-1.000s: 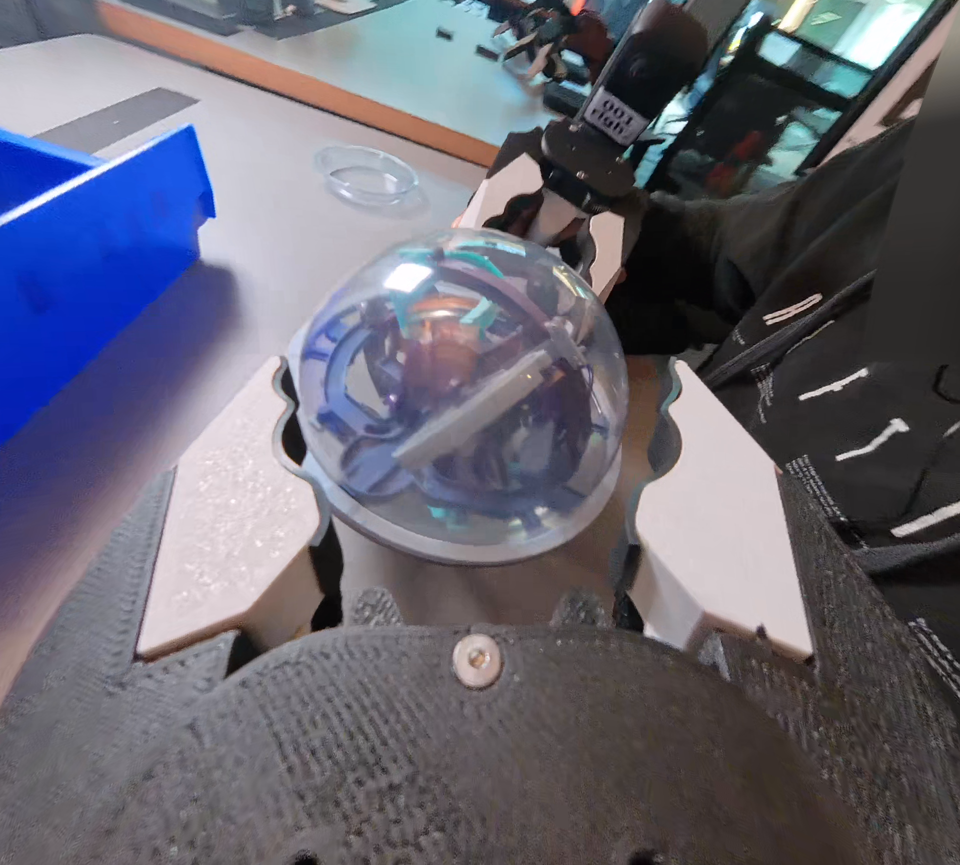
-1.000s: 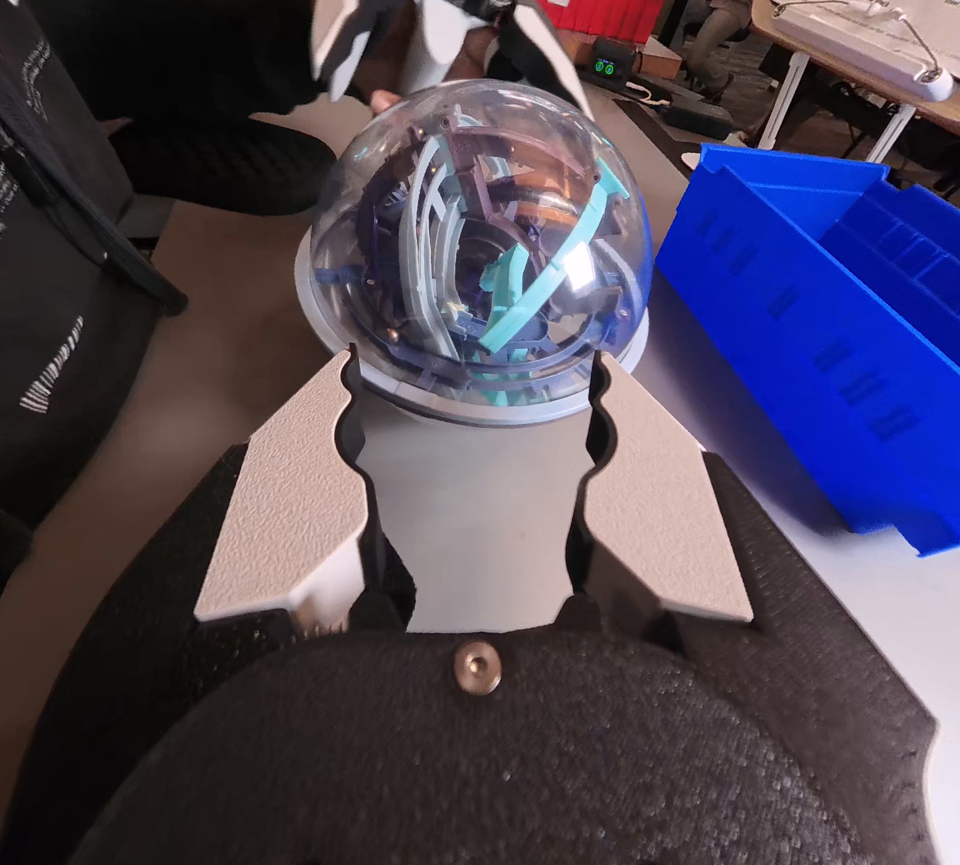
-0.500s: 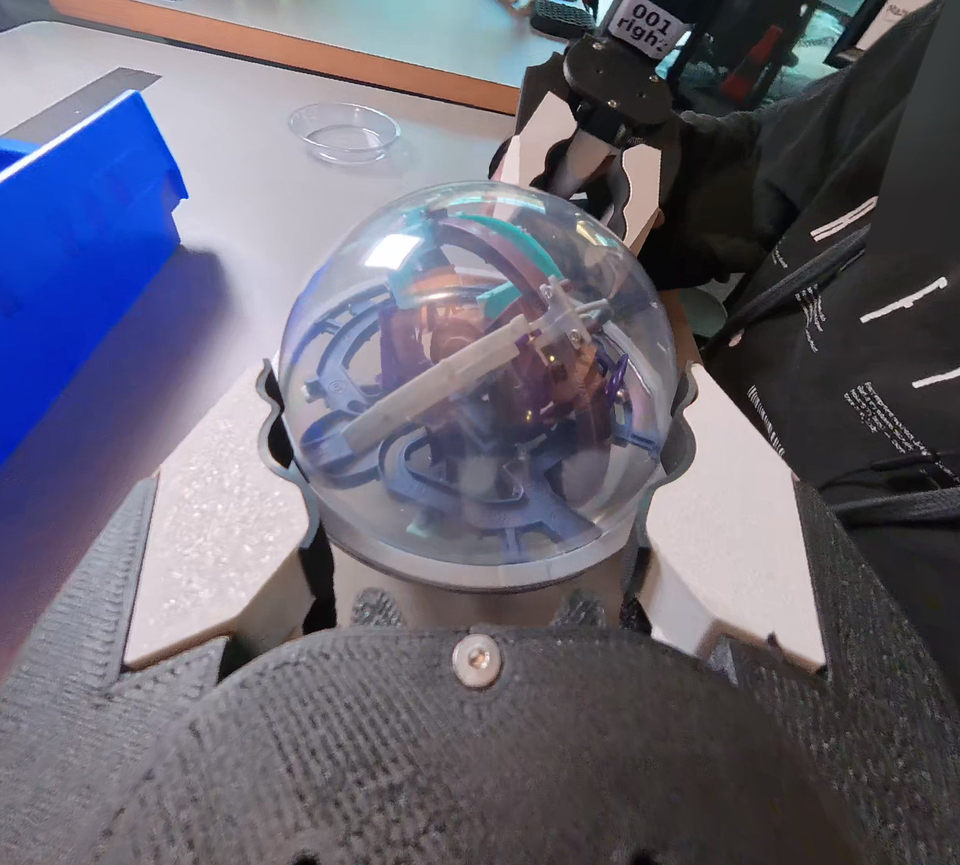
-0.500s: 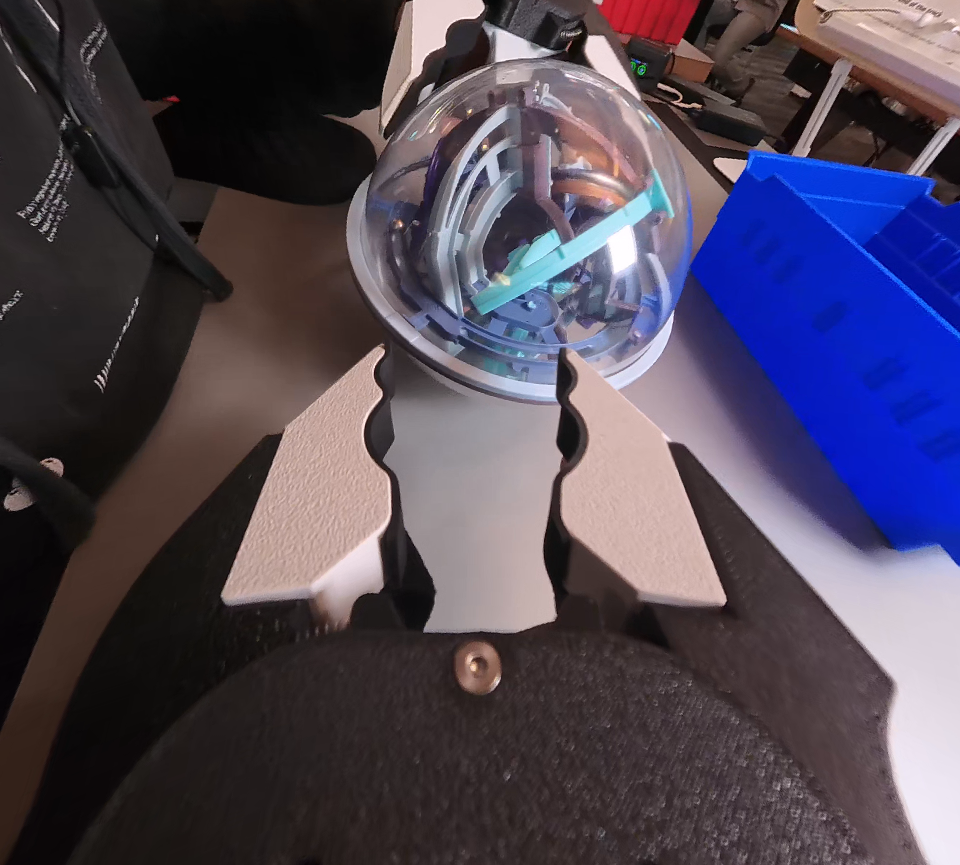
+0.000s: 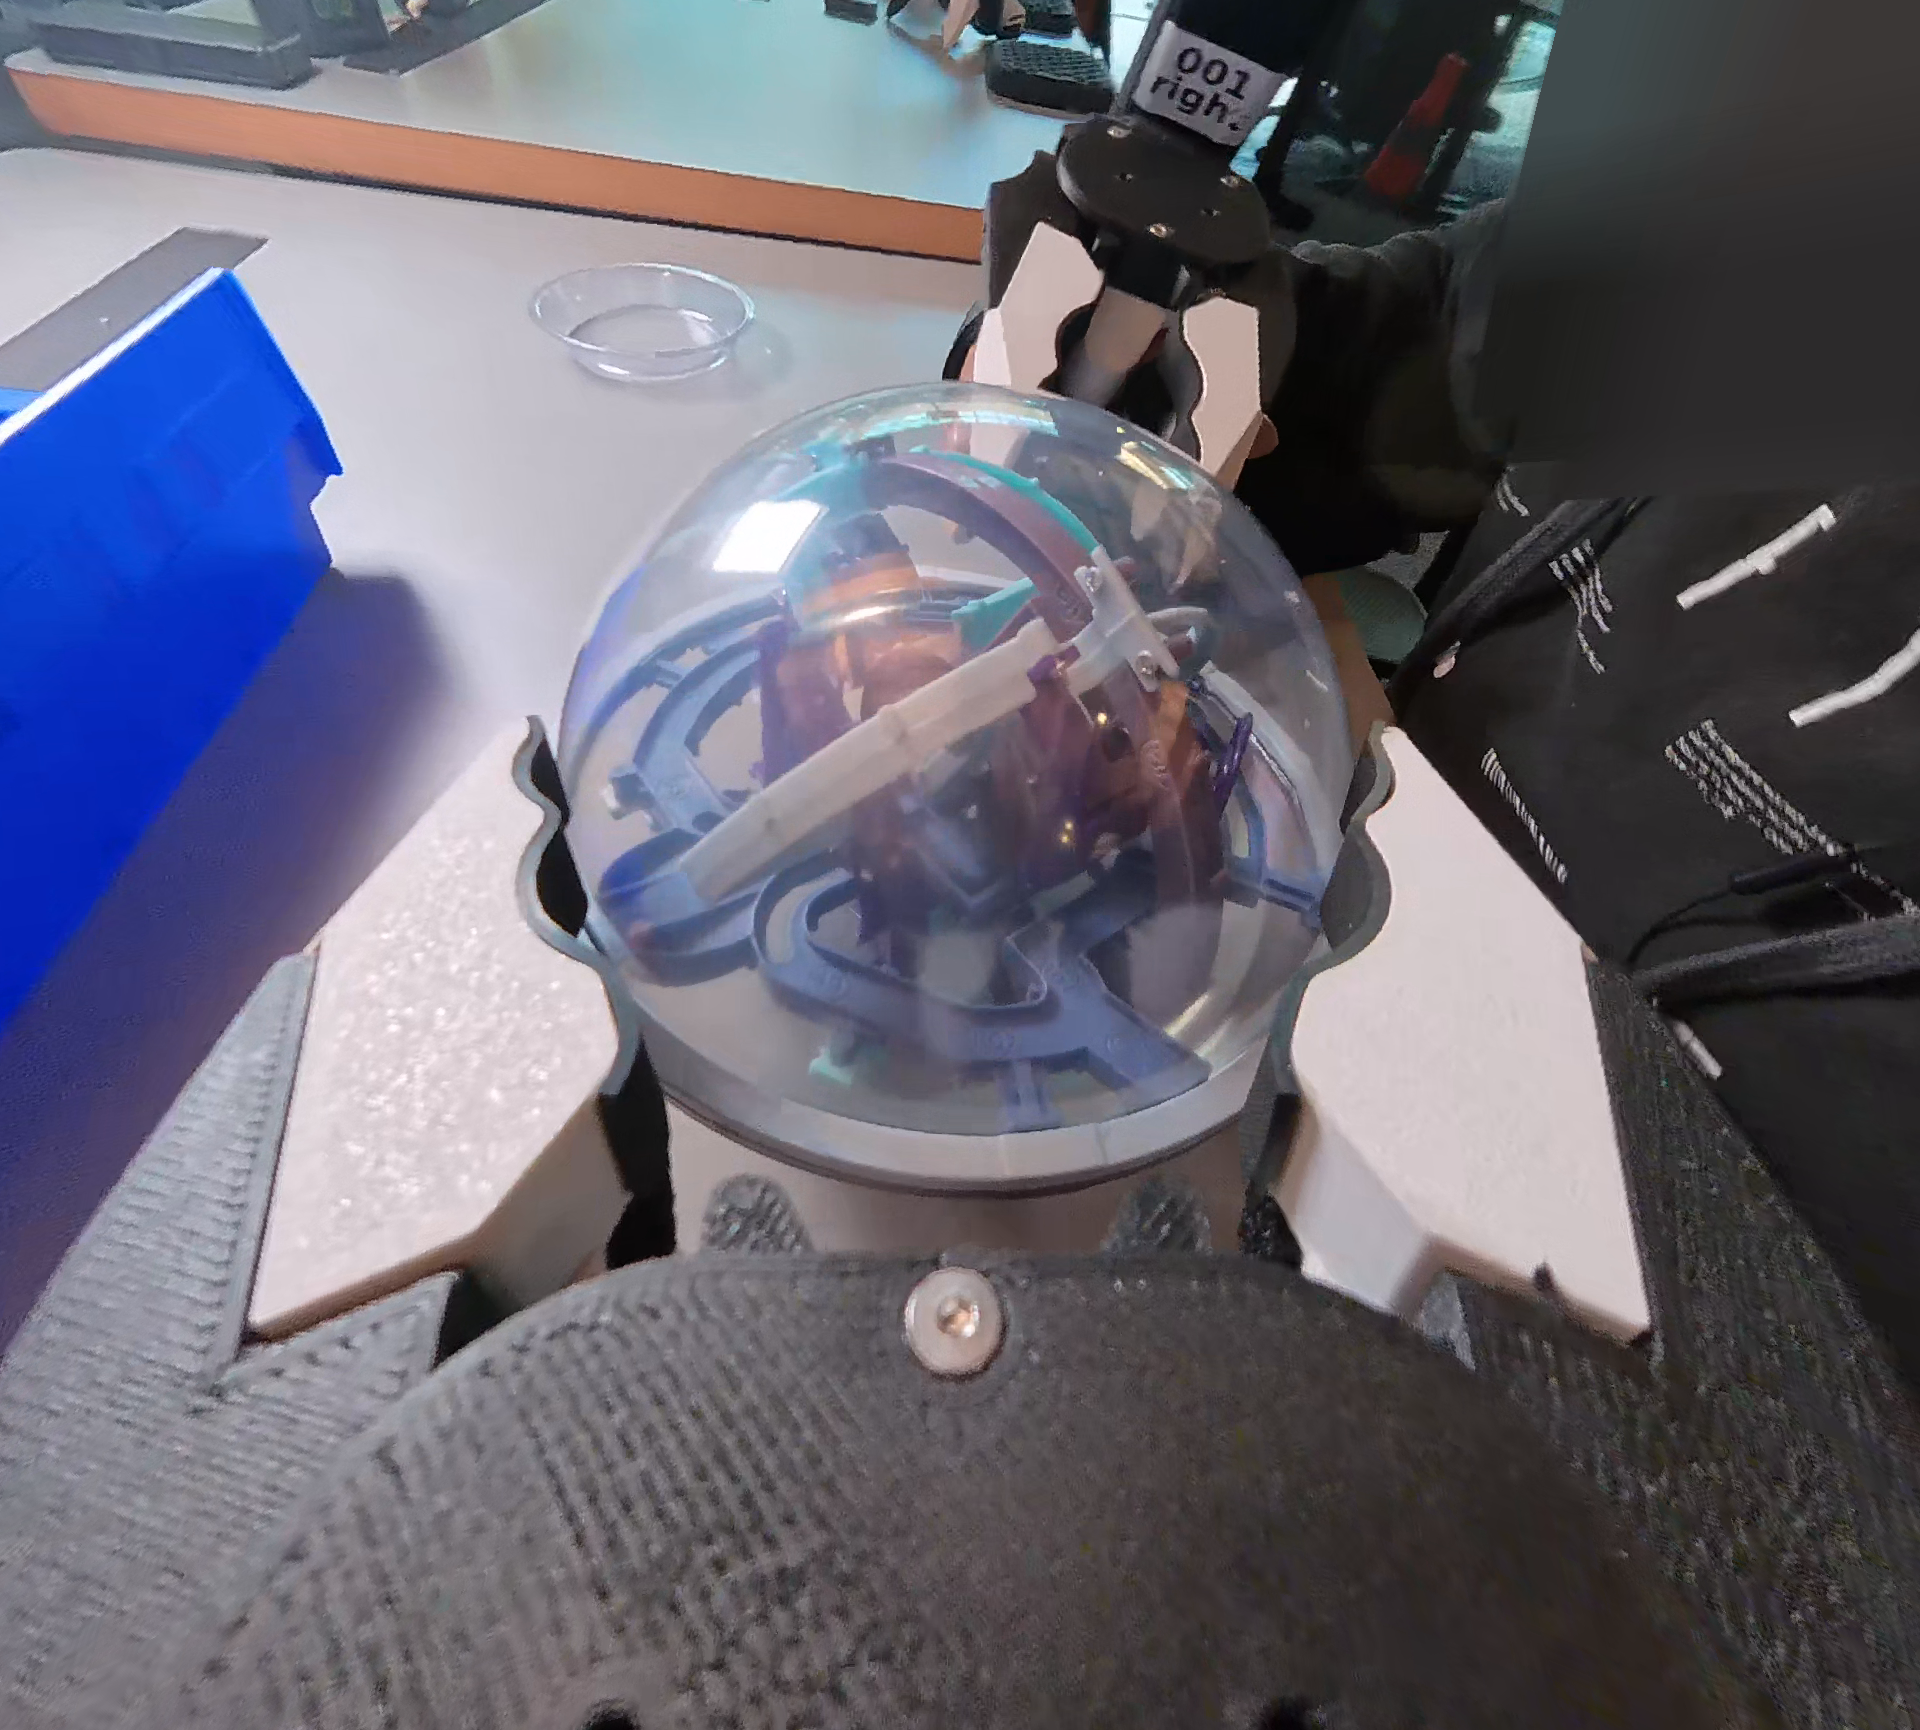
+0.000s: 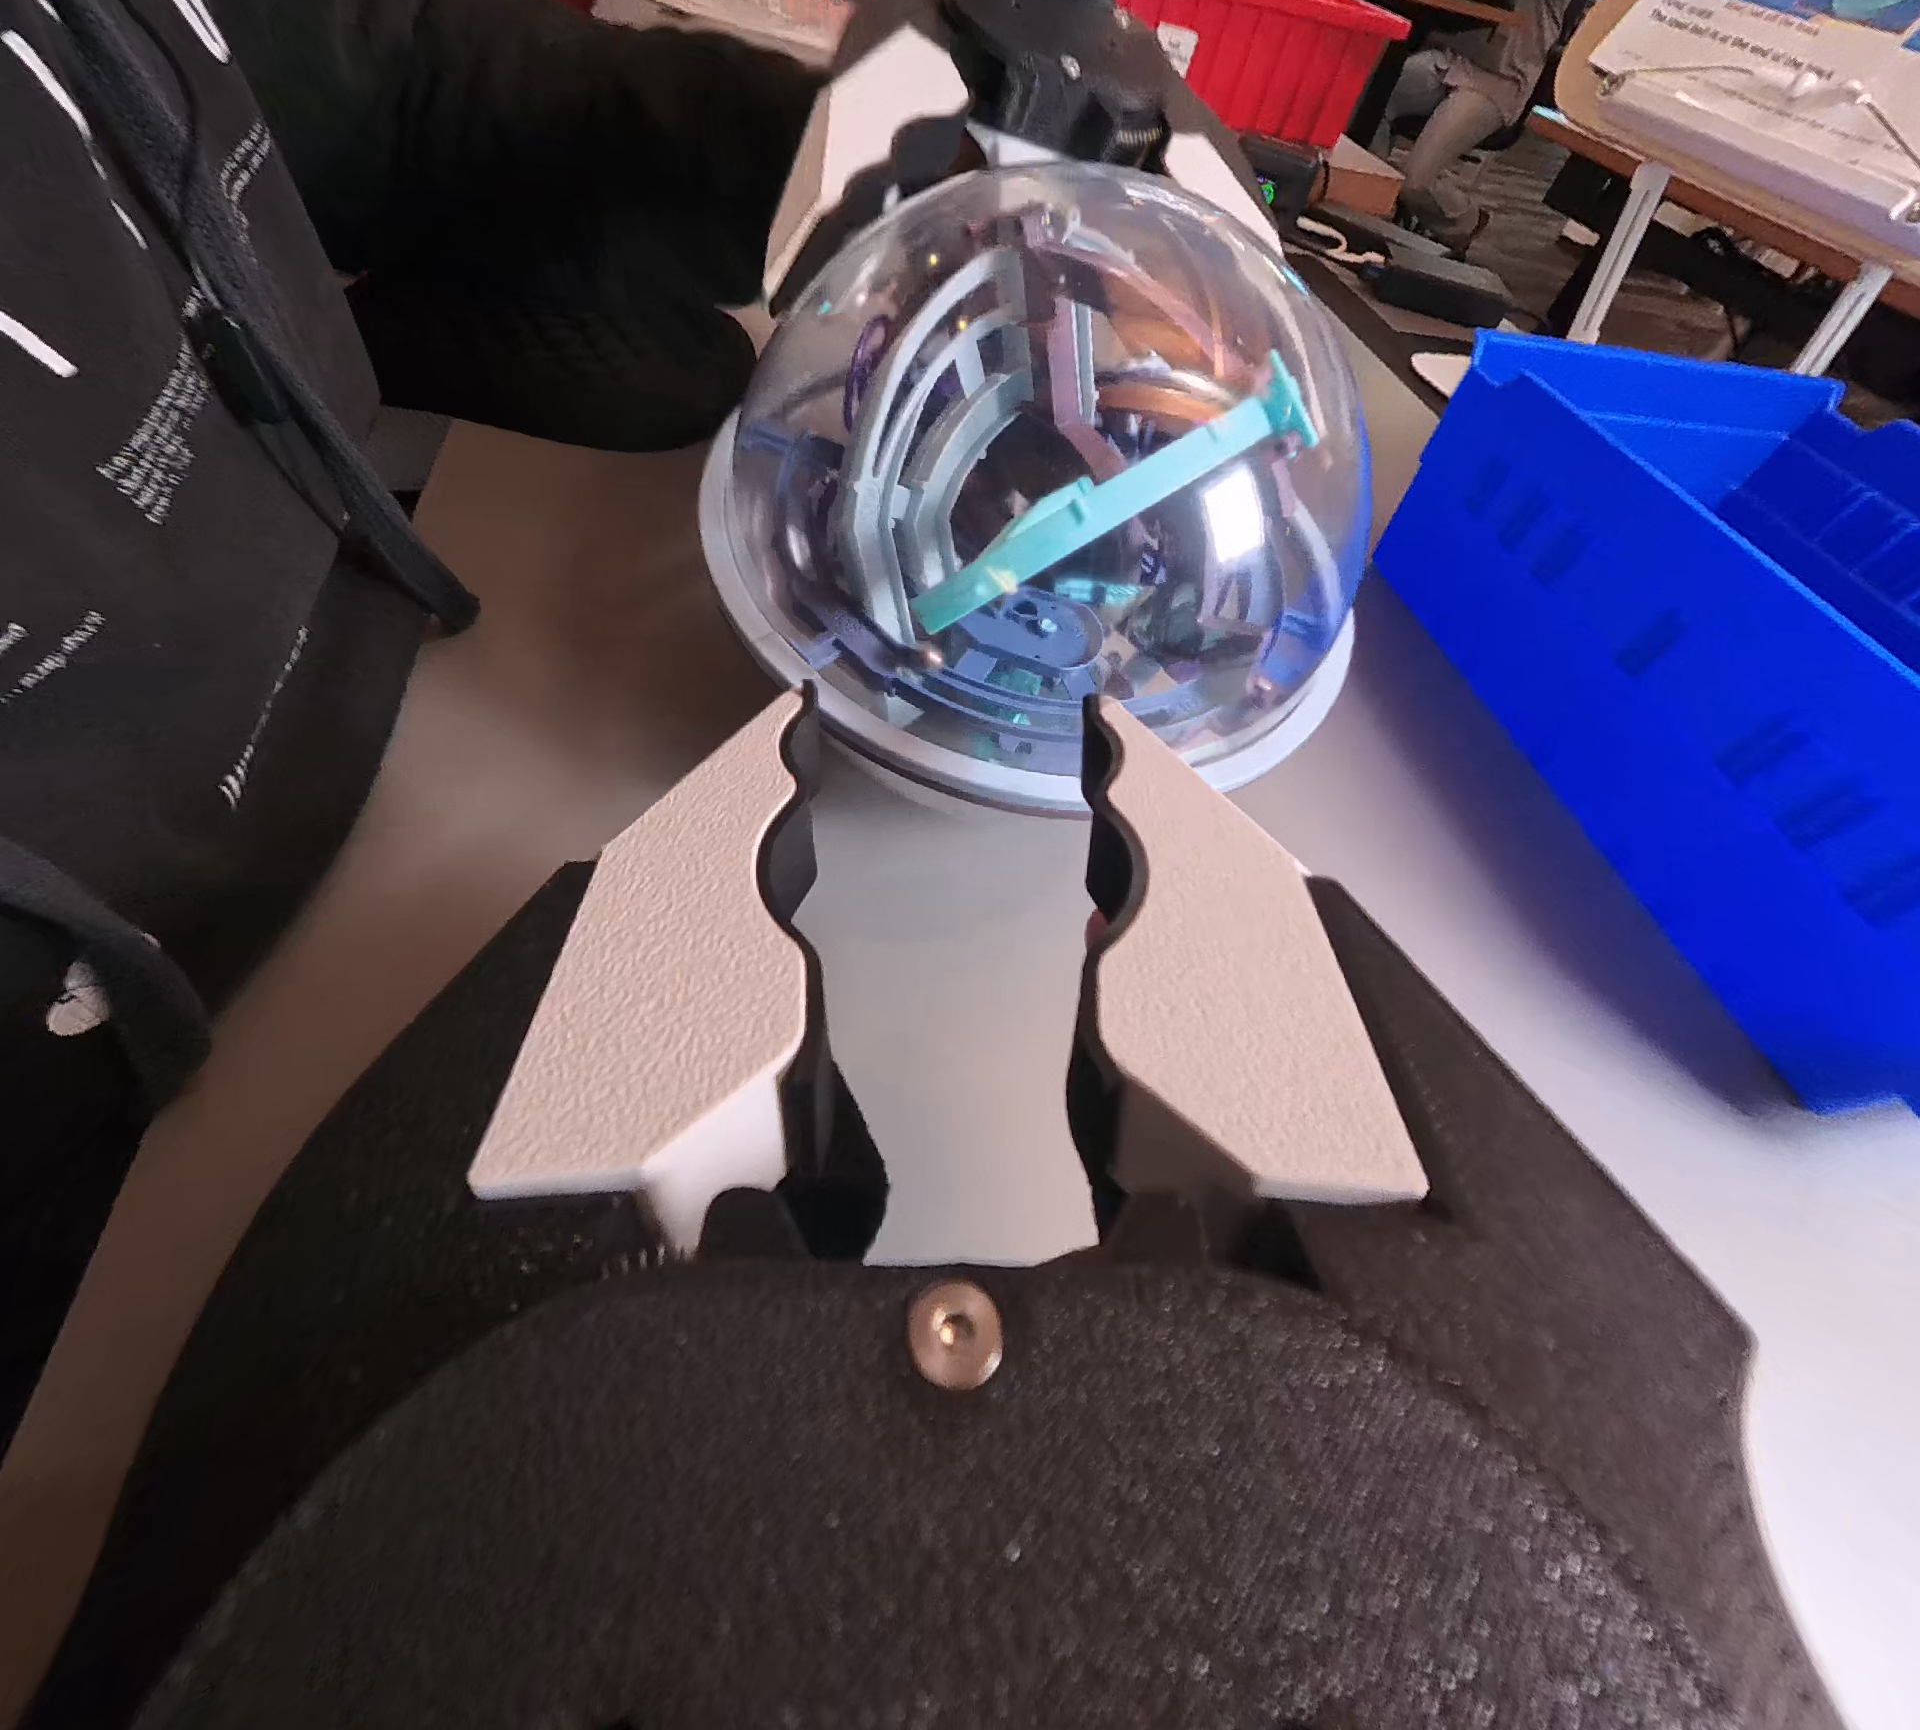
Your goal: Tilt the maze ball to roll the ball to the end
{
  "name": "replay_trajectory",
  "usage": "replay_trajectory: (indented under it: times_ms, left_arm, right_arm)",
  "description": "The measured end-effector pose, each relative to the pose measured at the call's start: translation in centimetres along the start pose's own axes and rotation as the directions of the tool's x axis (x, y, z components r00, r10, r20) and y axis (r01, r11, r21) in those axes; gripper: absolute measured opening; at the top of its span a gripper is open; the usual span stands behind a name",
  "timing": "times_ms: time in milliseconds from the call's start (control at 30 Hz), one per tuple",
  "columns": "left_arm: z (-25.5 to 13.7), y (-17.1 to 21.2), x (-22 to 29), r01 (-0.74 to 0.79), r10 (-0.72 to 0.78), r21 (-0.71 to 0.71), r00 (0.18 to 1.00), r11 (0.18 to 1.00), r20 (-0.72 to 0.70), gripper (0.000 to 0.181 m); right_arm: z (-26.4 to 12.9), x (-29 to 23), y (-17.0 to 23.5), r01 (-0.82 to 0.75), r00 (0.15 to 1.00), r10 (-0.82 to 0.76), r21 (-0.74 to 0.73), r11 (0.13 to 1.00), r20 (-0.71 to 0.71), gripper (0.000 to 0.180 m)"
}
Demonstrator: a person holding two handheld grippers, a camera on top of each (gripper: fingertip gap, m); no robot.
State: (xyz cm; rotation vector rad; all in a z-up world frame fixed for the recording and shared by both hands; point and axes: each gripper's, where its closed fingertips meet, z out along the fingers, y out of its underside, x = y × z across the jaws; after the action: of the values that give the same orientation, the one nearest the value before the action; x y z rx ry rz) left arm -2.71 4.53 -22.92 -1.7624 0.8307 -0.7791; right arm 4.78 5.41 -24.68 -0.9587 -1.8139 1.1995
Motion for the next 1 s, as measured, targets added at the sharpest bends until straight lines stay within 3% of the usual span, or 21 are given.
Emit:
replay_trajectory:
  times_ms: [300,867,1000]
  left_arm:
    - [-0.6,0.4,0.5,-0.058,0.060,0.045,0.996,0.997,-0.063,0.145]
    - [-0.6,0.3,-0.3,0.016,-0.009,0.048,0.989,0.999,-0.147,0.145]
    - [-0.6,0.2,-0.6,0.036,-0.027,0.051,0.985,0.998,-0.170,0.145]
  right_arm:
    - [0.1,-0.8,-0.9,0.011,1.000,-0.011,0.032,0.999,0.021,0.049]
    - [0.3,-0.8,-0.7,-0.011,1.000,0.010,0.056,0.998,0.028,0.048]
    - [0.0,0.2,0.1,0.045,0.999,-0.044,0.024,0.999,-0.028,0.049]
